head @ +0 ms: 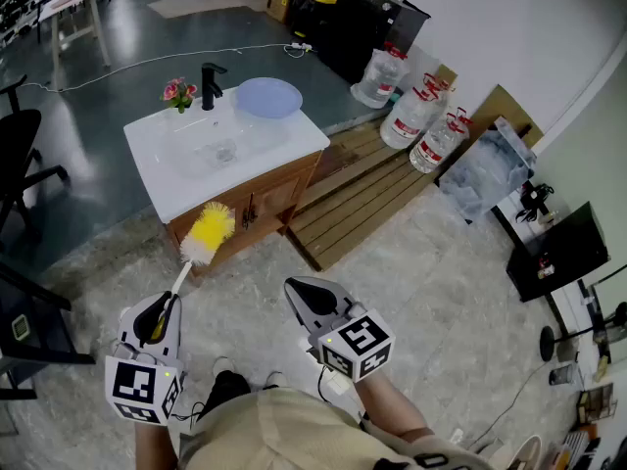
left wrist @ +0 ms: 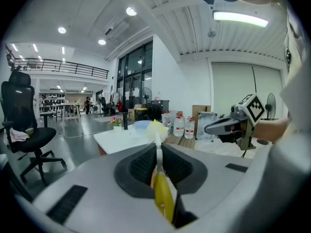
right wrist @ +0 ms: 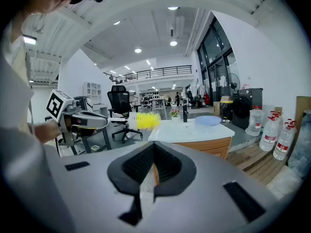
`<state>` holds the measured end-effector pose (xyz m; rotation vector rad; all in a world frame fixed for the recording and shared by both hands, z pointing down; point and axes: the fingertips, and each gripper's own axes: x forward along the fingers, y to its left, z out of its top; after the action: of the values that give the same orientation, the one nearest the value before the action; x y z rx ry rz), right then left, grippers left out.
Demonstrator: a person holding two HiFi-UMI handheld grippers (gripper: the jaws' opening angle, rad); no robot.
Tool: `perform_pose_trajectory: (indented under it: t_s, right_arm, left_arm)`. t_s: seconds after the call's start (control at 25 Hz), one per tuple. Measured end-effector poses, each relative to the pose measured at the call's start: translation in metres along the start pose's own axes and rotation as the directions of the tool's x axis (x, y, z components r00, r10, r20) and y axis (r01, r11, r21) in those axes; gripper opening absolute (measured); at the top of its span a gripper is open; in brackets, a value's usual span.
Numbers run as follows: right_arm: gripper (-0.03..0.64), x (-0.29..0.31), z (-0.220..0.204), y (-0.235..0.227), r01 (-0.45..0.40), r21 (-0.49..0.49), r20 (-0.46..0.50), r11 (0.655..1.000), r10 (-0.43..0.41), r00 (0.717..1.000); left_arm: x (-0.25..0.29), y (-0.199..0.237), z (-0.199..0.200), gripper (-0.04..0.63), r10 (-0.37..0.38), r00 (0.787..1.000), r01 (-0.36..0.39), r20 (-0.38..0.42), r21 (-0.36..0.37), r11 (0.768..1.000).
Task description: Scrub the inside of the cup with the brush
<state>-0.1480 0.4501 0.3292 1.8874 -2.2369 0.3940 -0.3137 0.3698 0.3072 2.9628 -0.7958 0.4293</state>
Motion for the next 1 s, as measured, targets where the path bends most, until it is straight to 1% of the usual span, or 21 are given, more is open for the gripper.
perform_pose_trajectory:
  t_s: [0.2,0.36,0.56,0.68,0.88,1.0]
  right_arm:
    - [0.015,0.021,0.002,0.003,0.016,0.014,-0.012,1.0,-0.016,1.0]
    - [0.015,0.041,0.006,-0.002,0.047,0.013,-0.01,0.999,-0.047,0.999]
    - [0.015,0.058,0.012,-0.002,0.055,0.069,0.003,0.996,-0.056,0.998]
    - [0.017,0.07,0.013,0.0,0.058,0.085,0.008,0.995,-0.059,0.998]
    - [0.017,0.088,0.011,0.005,0.082,0.114,0.002,0.99,-0.083,0.997]
    - [0.018,0.098,0.01,0.006,0.076,0.123,-0.01,0.989,-0.076,0.997]
  left_arm:
    - [0.005,0.018,-0.002,0.043,-0.01,1.0,0.01,-0.003,0.015,1.0]
    - [0.018,0.035,-0.005,0.043,-0.025,1.0,0.025,-0.015,0.031,0.999]
    - [0.029,0.056,-0.005,0.043,-0.044,0.999,0.046,-0.03,0.056,0.997]
    - [0.034,0.069,-0.009,0.043,-0.046,0.998,0.049,-0.046,0.077,0.996]
    - [0.036,0.09,-0.02,0.043,-0.059,0.996,0.064,-0.064,0.069,0.996]
    - [0.043,0.102,-0.027,0.043,-0.062,0.995,0.066,-0.079,0.06,0.996]
